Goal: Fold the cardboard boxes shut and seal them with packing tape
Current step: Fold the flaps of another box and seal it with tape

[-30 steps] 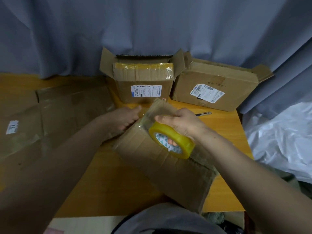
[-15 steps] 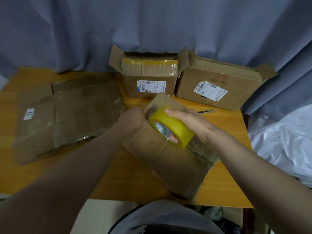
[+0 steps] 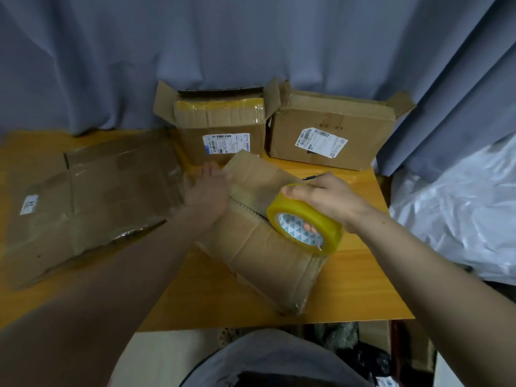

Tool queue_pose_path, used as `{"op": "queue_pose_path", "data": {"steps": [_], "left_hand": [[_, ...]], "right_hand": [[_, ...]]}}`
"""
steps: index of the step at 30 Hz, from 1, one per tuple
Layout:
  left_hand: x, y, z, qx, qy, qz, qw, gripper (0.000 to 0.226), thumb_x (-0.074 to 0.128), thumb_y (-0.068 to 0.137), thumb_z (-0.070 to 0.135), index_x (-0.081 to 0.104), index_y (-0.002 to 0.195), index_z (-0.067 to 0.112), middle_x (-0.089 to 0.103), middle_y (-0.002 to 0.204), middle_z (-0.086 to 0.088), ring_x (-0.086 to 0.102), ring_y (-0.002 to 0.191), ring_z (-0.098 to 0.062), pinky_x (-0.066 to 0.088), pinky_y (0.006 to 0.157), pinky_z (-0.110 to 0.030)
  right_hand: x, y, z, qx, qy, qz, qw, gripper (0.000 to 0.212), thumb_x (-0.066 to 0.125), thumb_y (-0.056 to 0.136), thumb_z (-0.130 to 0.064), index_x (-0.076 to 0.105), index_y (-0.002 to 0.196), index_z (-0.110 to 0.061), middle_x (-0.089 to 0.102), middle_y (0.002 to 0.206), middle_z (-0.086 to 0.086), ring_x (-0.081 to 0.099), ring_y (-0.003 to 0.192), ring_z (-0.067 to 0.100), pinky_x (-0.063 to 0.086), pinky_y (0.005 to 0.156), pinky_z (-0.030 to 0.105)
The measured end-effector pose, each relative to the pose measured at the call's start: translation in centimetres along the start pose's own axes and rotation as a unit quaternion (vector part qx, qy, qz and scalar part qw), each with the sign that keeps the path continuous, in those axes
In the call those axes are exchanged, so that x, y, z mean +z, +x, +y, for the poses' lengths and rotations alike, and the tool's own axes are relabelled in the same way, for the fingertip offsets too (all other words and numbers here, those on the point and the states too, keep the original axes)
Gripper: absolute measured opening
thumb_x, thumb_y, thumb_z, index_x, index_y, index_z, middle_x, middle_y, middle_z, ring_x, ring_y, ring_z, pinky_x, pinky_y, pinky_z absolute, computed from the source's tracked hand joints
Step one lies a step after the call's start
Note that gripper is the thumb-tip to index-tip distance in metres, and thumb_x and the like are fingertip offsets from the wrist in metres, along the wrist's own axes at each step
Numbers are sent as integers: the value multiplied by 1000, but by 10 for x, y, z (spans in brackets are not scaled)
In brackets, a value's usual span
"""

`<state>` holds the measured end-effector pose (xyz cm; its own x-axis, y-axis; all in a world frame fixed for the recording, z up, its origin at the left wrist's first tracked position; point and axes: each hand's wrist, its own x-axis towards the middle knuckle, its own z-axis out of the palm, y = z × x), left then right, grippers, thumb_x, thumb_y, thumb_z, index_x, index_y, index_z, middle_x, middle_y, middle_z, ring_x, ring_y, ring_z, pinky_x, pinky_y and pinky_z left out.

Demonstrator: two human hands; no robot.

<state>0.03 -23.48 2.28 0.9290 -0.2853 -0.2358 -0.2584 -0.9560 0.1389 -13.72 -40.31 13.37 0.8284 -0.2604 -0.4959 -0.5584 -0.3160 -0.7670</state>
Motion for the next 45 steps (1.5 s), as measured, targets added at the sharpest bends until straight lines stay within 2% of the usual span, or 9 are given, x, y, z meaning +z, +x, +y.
{"op": "queue_pose_path", "data": {"steps": [5,8,11,14,20,27,33,37,45], "left_hand": [[20,-19,26,74,36,25,996,64,8,101,44,-9,150,7,-17,158,-10,-17,146,-22,-13,116,-40],[19,-16,21,65,28,19,997,64,7,101,45,-9,150,8,-17,158,-9,-17,146,-20,-11,118,-38],[17,-17,23,77,16,14,997,61,6,101,42,-6,151,8,-14,159,-8,-14,146,-19,-10,118,-37],[16,-19,23,74,10,21,997,61,6,101,42,-5,151,8,-11,159,-9,-12,147,-20,-9,118,-37],[15,-19,26,68,18,20,997,62,5,101,43,-6,151,7,-12,159,-9,-12,147,-20,-8,119,-37],[15,-20,26,75,23,19,997,64,7,101,44,-6,151,7,-11,159,-10,-11,147,-21,-10,116,-37],[15,-19,25,79,26,16,996,65,7,101,45,-6,151,7,-11,159,-10,-11,147,-21,-9,118,-38],[17,-19,24,82,29,19,996,65,7,100,46,-6,151,6,-11,159,-10,-12,147,-21,-9,118,-38],[18,-20,25,84,66,24,994,70,7,99,50,-9,150,5,-13,159,-13,-13,146,-23,-10,118,-39]], "right_hand": [[4,4,3,-25,-13,-19,999,51,71,77,-50,70,90,-1,71,70,12,65,51,14,54,54,26],[-2,-3,15,-34,1,-75,997,53,71,71,-55,71,81,-2,68,64,11,64,54,19,56,68,37],[-13,-13,24,-30,23,-52,998,53,68,72,-55,67,60,-4,63,52,15,60,45,22,52,55,27],[-26,-18,22,-13,-142,-18,990,61,62,75,-64,64,63,-4,64,52,10,62,47,17,43,46,16],[-56,-36,40,74,-342,-23,936,55,53,81,-66,59,65,-14,63,63,1,63,69,18,50,65,31],[-47,-31,67,126,-377,-23,917,55,46,81,-73,49,75,-19,48,76,-5,50,83,18,37,63,28],[-39,-20,94,157,-320,-36,933,70,50,79,-74,60,108,-11,50,95,2,52,92,21,39,69,28],[-37,-12,107,165,-303,-53,937,73,49,77,-76,59,104,-9,52,92,2,51,87,20,37,61,27],[-34,-7,131,132,-200,-66,969,65,55,71,-76,45,51,-15,48,58,7,50,60,24,42,67,31]]}}
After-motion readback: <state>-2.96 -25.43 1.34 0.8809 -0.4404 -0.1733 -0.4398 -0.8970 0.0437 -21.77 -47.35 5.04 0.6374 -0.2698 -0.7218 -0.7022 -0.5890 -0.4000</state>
